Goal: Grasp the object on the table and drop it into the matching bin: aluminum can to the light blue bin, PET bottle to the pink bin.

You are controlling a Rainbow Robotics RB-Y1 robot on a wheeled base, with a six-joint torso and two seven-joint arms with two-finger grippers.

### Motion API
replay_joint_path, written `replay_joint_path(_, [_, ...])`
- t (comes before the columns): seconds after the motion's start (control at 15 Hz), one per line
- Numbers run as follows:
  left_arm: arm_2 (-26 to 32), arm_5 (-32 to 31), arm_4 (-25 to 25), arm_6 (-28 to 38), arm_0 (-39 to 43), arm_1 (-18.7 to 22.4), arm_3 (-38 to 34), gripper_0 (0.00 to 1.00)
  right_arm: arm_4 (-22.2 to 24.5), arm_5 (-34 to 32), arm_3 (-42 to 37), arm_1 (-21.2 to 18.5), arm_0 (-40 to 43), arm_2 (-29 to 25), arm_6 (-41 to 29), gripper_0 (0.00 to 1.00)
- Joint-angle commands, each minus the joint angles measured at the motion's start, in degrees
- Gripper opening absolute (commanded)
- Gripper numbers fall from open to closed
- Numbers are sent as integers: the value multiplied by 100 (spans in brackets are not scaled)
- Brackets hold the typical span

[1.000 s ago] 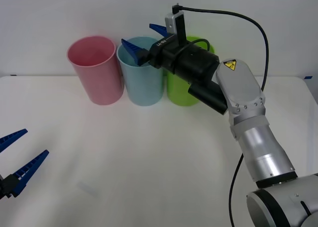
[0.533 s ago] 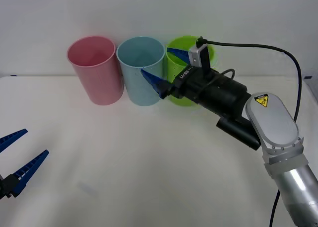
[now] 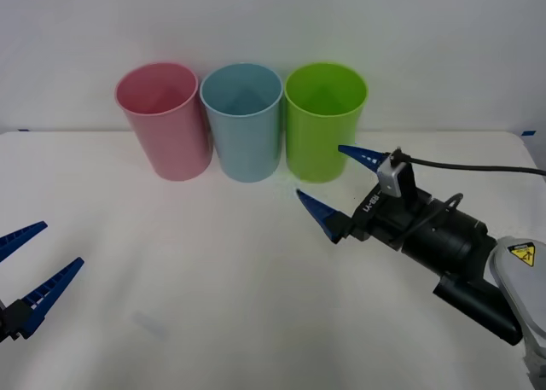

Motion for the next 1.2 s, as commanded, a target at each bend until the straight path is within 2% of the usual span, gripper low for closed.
replay_joint_path(0.07, [0, 0, 0, 0, 0, 0, 0, 100, -155, -496, -16, 37, 373, -412, 528, 100])
replay_joint_path(0.4, [0, 0, 0, 0, 0, 0, 0, 100, -340, -1357, -7, 169, 953, -1238, 1249, 100])
replay_joint_path(0.67, [0, 0, 0, 0, 0, 0, 0, 100, -357, -2060, -7, 336, 1287, -1932, 1337, 100])
replay_joint_path(1.0, [0, 0, 0, 0, 0, 0, 0, 100, -761, -2596, -7, 336, 1727, -2513, 1486, 100])
replay_joint_path(1.2, [0, 0, 0, 0, 0, 0, 0, 100, -1104, -2754, -7, 301, 2008, -2723, 2224, 100])
